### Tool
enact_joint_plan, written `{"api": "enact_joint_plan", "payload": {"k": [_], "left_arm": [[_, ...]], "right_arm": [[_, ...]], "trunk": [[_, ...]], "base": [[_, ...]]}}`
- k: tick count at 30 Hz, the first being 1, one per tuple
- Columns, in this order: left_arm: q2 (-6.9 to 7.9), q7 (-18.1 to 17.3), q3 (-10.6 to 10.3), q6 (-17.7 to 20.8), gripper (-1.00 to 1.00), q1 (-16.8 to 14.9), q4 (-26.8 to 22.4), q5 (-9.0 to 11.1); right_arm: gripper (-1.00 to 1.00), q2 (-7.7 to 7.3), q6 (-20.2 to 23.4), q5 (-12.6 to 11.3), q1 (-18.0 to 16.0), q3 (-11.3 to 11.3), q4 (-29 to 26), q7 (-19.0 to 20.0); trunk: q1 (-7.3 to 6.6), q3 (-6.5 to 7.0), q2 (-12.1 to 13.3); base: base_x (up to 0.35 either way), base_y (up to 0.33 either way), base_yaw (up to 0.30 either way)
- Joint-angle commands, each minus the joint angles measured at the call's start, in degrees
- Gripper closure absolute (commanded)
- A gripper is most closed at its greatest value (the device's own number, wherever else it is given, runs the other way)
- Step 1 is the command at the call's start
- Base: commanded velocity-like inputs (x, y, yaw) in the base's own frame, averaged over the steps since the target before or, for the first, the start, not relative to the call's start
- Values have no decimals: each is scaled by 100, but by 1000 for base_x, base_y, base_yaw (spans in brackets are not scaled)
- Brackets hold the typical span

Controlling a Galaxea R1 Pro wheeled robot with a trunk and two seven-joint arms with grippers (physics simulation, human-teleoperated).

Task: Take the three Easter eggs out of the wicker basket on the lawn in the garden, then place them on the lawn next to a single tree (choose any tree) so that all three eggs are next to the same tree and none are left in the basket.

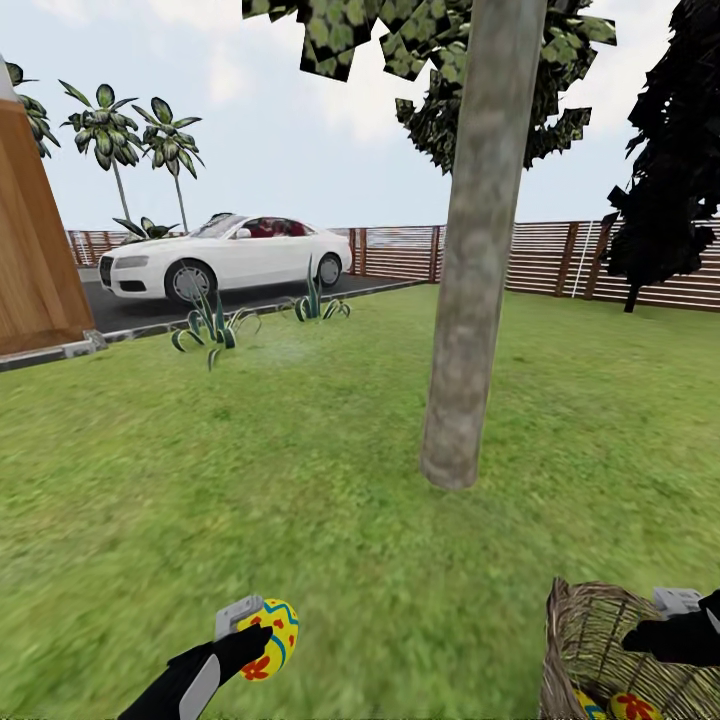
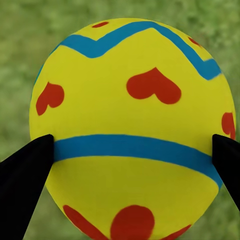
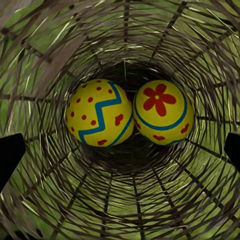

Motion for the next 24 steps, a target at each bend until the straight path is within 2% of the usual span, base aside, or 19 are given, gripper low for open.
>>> {"api": "enact_joint_plan", "payload": {"k": [1,20,24], "left_arm": [[-5,-22,41,47,100,-1,-11,34],[-31,-22,36,46,100,-1,103,31],[-31,-22,36,46,100,-1,104,37]], "right_arm": [[-100,-8,25,-38,-4,35,-6,-6],[-100,-17,25,-51,-4,33,-5,-3],[-100,-17,25,-52,-4,33,-7,-3]], "trunk": [[21,-25,-44],[439,-366,-806],[450,-454,-813]], "base": [[0,0,0],[0,0,0],[0,0,0]]}}
